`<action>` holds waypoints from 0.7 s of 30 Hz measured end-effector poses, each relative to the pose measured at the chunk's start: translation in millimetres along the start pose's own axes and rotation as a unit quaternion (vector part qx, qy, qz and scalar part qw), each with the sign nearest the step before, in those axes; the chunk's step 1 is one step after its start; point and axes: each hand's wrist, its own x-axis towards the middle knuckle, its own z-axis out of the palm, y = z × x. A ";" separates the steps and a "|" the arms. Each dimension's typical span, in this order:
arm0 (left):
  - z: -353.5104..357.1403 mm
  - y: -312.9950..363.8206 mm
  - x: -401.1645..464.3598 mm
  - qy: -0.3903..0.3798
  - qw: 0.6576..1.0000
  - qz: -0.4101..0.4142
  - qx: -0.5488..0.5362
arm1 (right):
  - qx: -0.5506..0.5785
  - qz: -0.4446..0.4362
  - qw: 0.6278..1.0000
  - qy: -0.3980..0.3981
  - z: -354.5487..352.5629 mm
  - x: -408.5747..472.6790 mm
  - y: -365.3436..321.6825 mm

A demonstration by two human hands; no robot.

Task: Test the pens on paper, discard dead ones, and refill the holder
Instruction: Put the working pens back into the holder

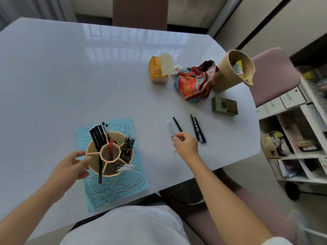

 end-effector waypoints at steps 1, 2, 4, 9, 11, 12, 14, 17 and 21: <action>0.7 0.2 -0.4 0.001 1.000 -0.001 -0.002 | -0.020 0.009 0.999 0.030 -11.2 11.3 8.8; 1.4 0.3 -0.9 0.002 1.000 -0.002 -0.004 | -0.042 0.012 0.998 0.051 -19.6 22.1 16.3; 3.2 0.1 -1.3 0.007 1.000 -0.005 -0.012 | -0.085 0.005 0.994 0.065 -26.5 41.9 25.4; 5.7 -1.8 1.5 0.028 0.999 -0.013 -0.014 | -0.223 -0.042 0.973 0.034 -11.1 73.2 28.4; 6.8 -2.5 2.5 0.035 0.999 -0.015 -0.004 | -0.265 -0.046 0.963 0.015 -3.8 79.9 28.9; 6.6 -3.3 2.8 0.040 0.999 -0.016 -0.001 | -0.273 -0.045 0.961 0.008 -1.2 82.1 29.1; 6.5 -5.1 4.1 0.049 0.999 -0.017 0.004 | -0.258 -0.034 0.965 -0.003 1.3 85.4 29.3; 7.3 -7.8 6.1 0.056 0.998 -0.016 0.017 | -0.102 0.018 0.994 -0.023 -2.8 86.3 31.8; 4.1 -13.0 8.7 0.076 0.996 -0.020 0.035 | 0.148 0.092 0.980 -0.099 -16.4 81.5 40.9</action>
